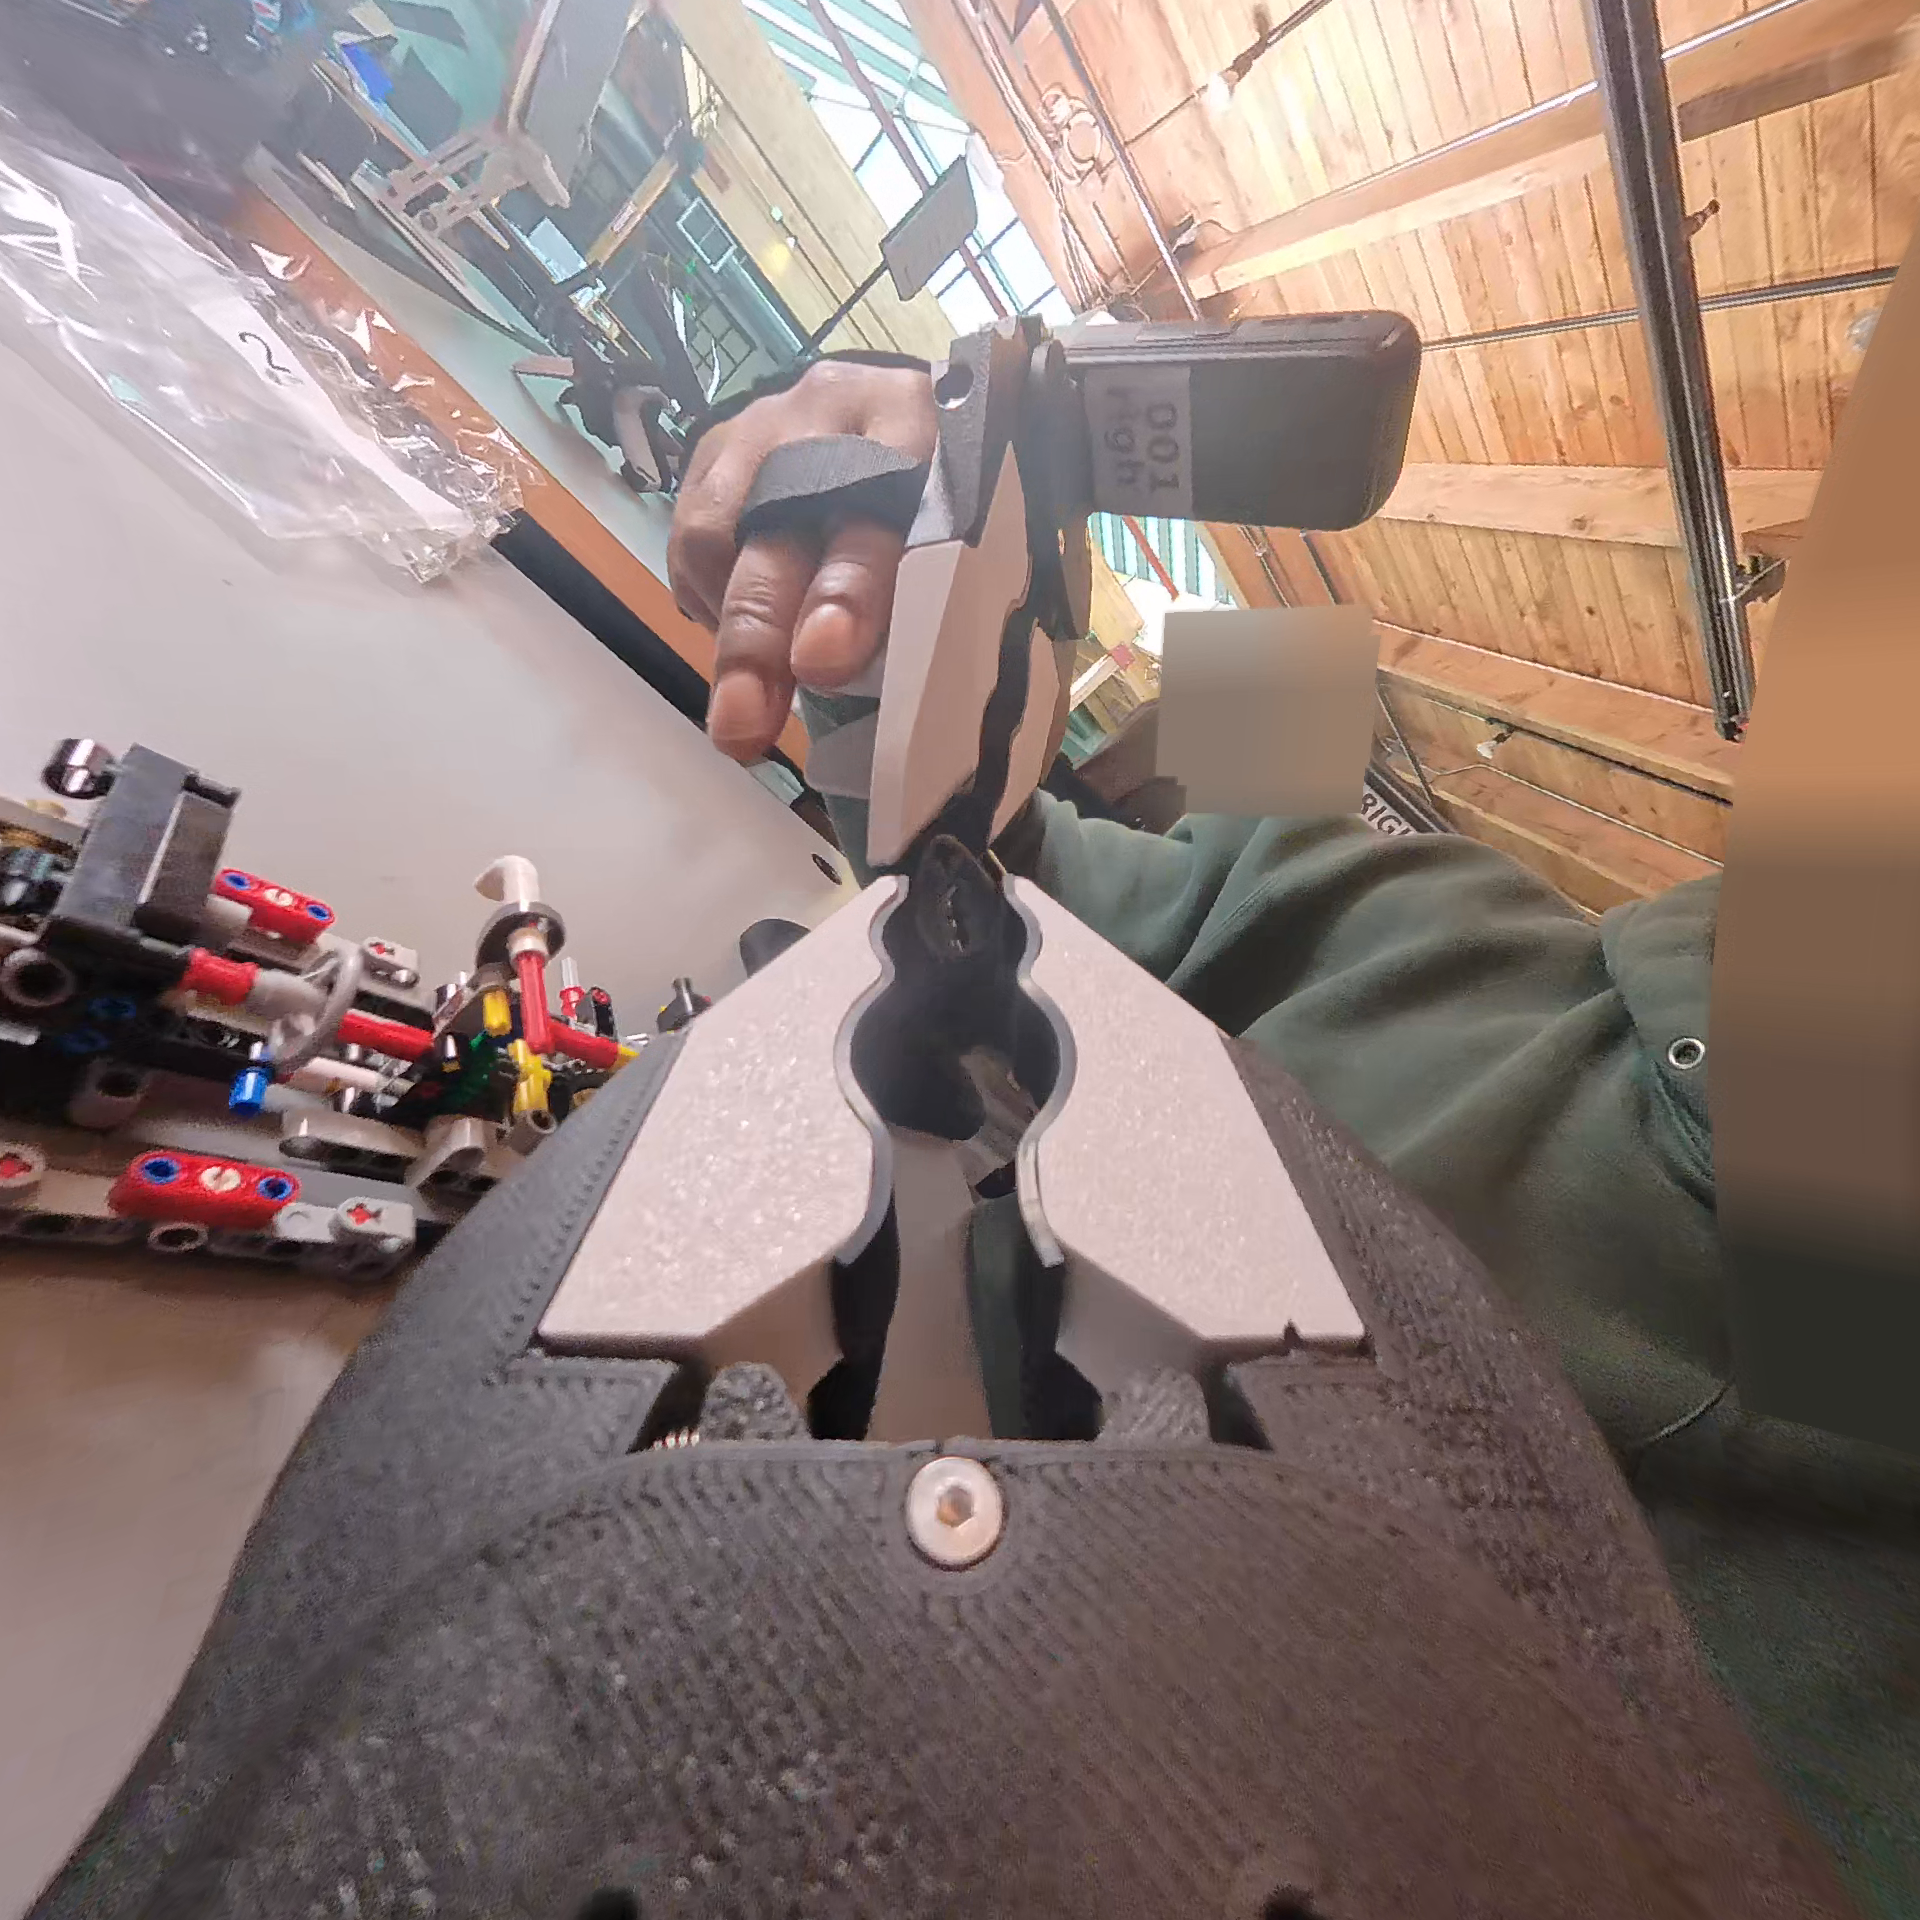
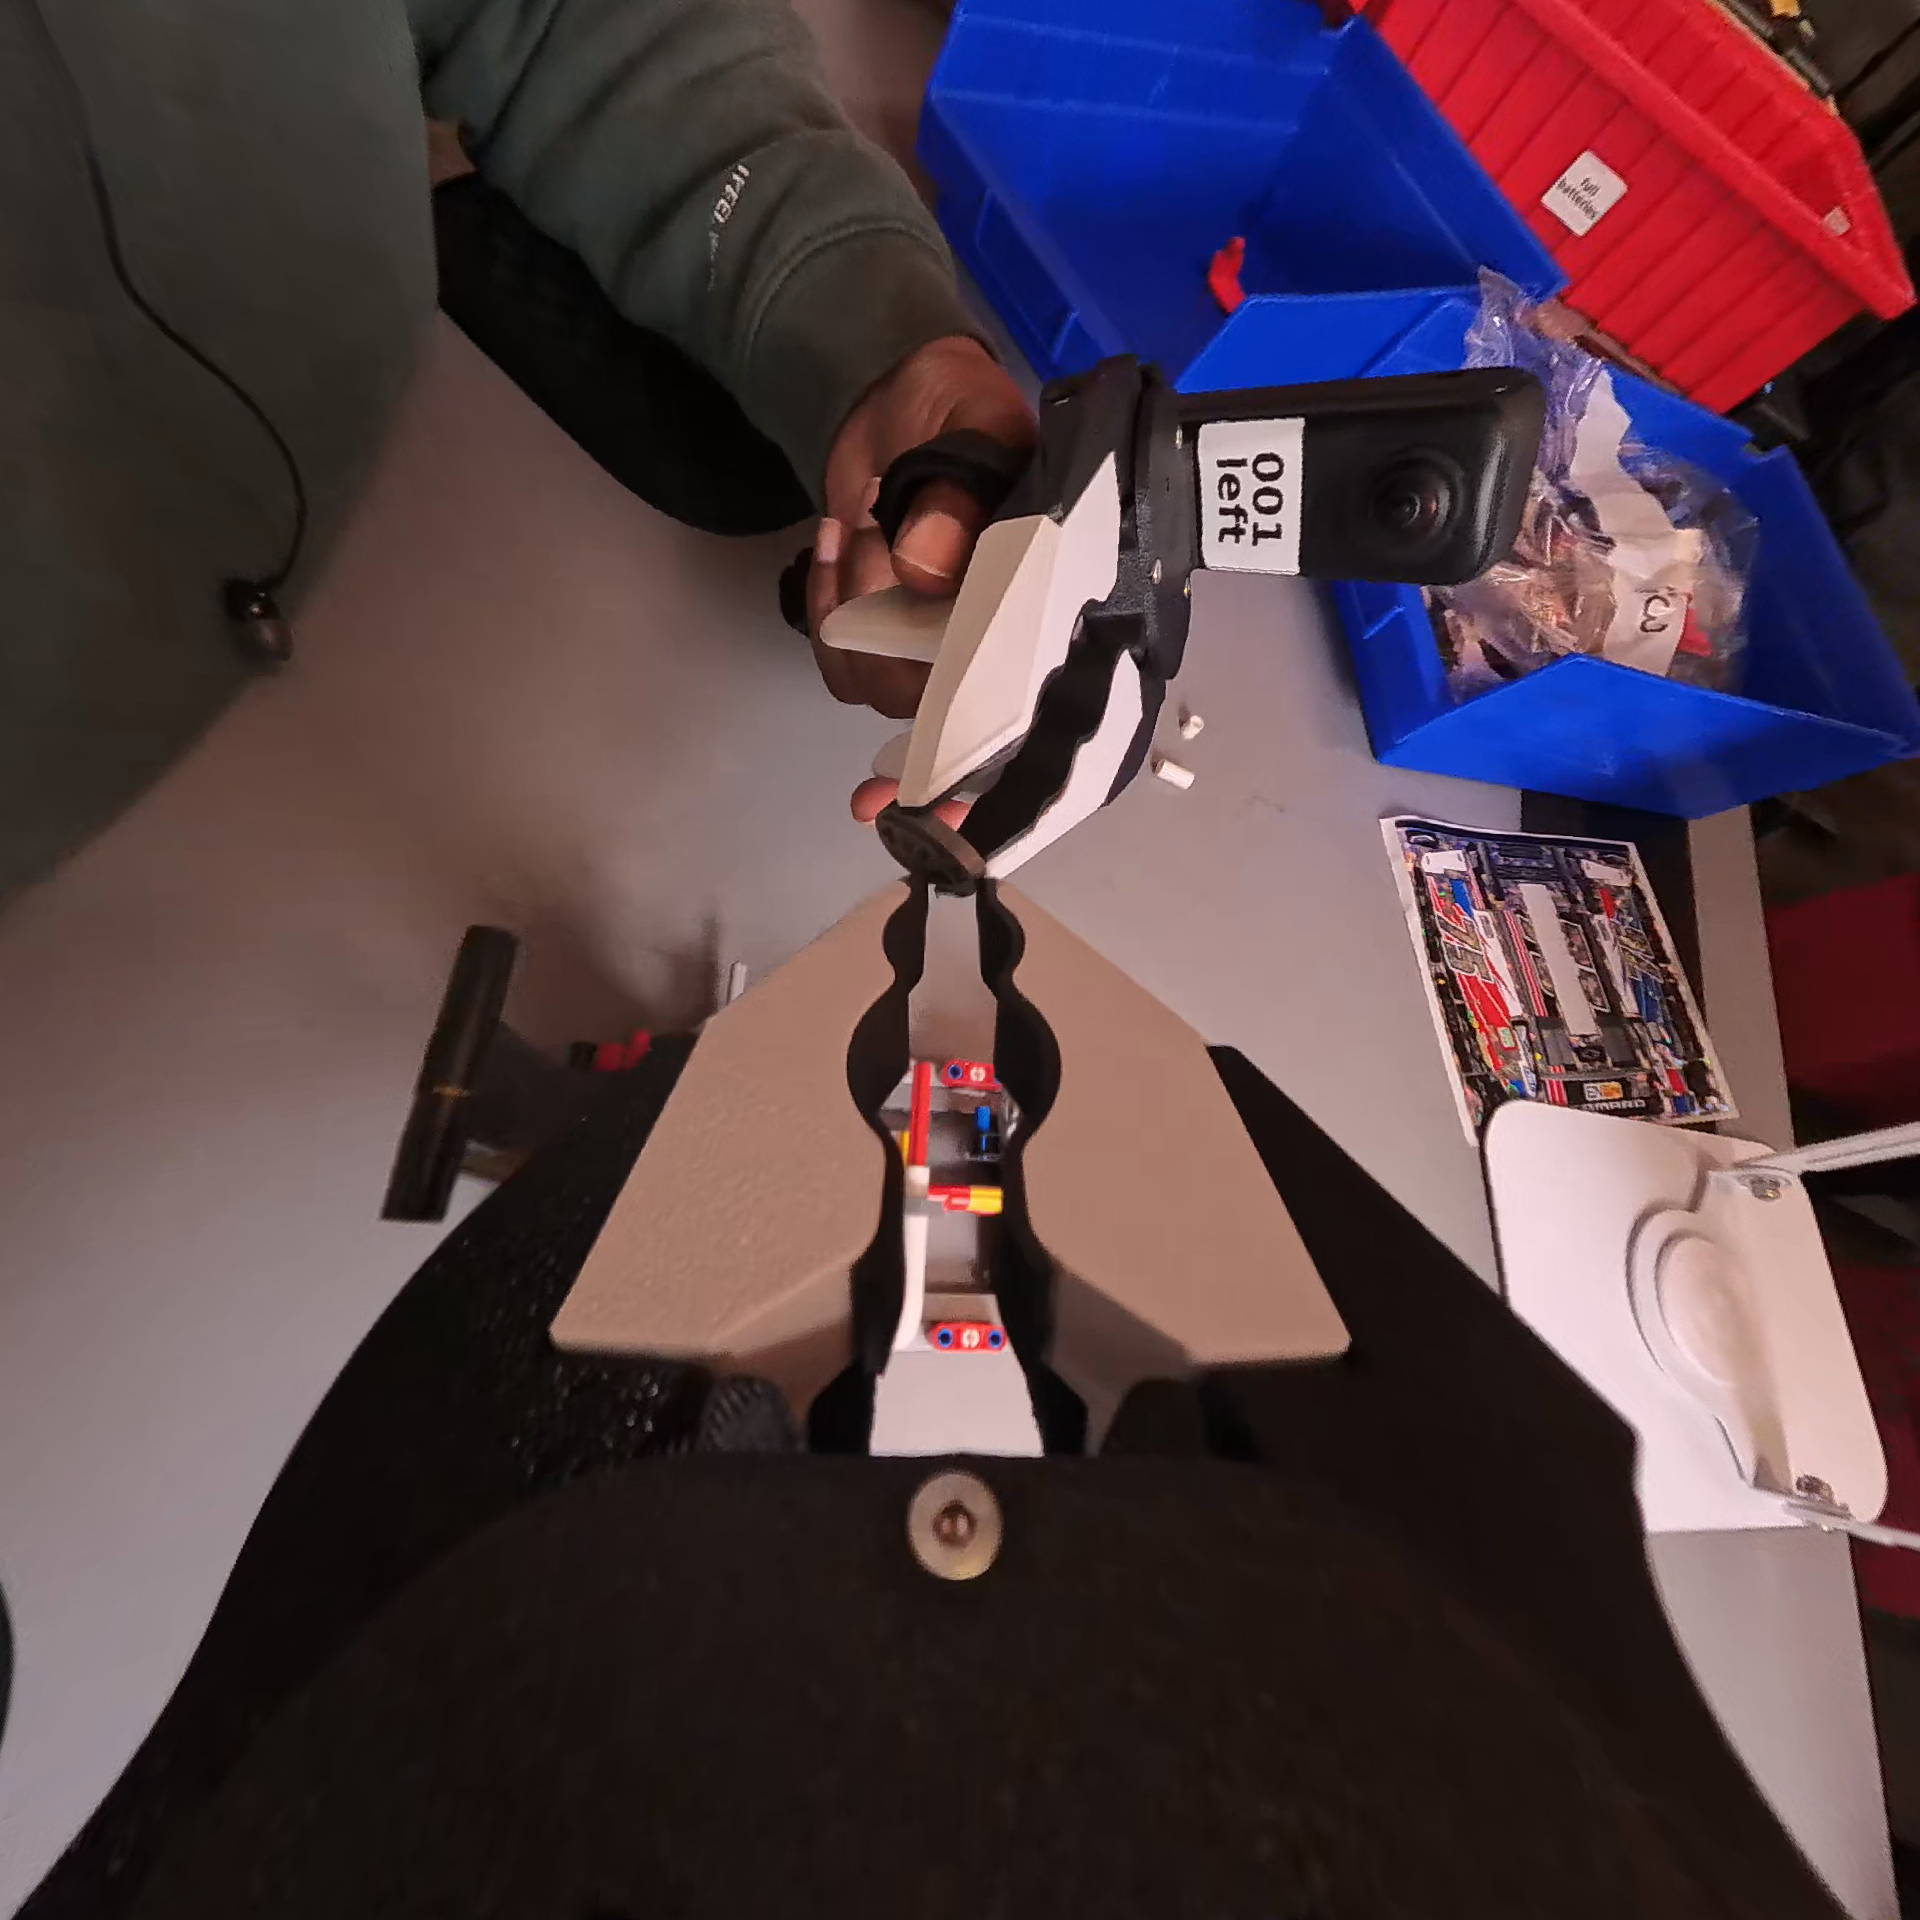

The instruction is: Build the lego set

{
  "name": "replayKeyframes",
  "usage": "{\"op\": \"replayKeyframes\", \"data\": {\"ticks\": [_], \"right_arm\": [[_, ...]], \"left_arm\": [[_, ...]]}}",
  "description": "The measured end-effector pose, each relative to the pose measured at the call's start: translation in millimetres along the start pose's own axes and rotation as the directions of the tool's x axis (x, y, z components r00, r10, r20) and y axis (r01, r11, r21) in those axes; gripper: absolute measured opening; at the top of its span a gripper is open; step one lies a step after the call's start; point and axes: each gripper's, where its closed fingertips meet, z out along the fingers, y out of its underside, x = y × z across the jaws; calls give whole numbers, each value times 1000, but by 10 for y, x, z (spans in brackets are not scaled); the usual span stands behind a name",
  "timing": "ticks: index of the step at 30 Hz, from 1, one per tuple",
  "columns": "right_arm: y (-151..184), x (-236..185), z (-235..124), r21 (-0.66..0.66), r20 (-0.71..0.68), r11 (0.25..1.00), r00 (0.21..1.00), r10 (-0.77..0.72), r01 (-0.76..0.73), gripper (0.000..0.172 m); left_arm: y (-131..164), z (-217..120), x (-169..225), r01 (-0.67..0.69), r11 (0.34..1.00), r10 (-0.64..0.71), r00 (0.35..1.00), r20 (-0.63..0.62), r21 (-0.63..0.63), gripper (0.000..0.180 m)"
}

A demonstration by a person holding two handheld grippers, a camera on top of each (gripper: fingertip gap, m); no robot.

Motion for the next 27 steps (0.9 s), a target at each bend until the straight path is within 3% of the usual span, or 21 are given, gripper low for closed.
{"op": "replayKeyframes", "data": {"ticks": [10, 18, 22, 25, 27], "right_arm": [[-9, 247, 234, 53, 47, 987, 988, 146, -149, 3], [103, 339, 183, 218, 81, 895, 921, 381, -389, 0], [149, 335, 166, 223, 33, 896, 922, 387, -384, 0], [137, 297, 164, 189, 23, 915, 933, 359, -357, 16], [122, 244, 193, 148, 32, 935, 946, 322, -324, 18]], "left_arm": [[-159, -336, -81, 154, 982, -143, 985, -98, 106, 13], [-273, -416, -143, 170, 966, -148, 981, -127, 193, 12], [-233, -398, -170, 180, 968, -161, 980, -116, 175, 12], [-176, -370, -183, 184, 972, -169, 980, -107, 143, 12], [-140, -348, -173, 189, 975, -175, 978, -112, 121, 12]]}}
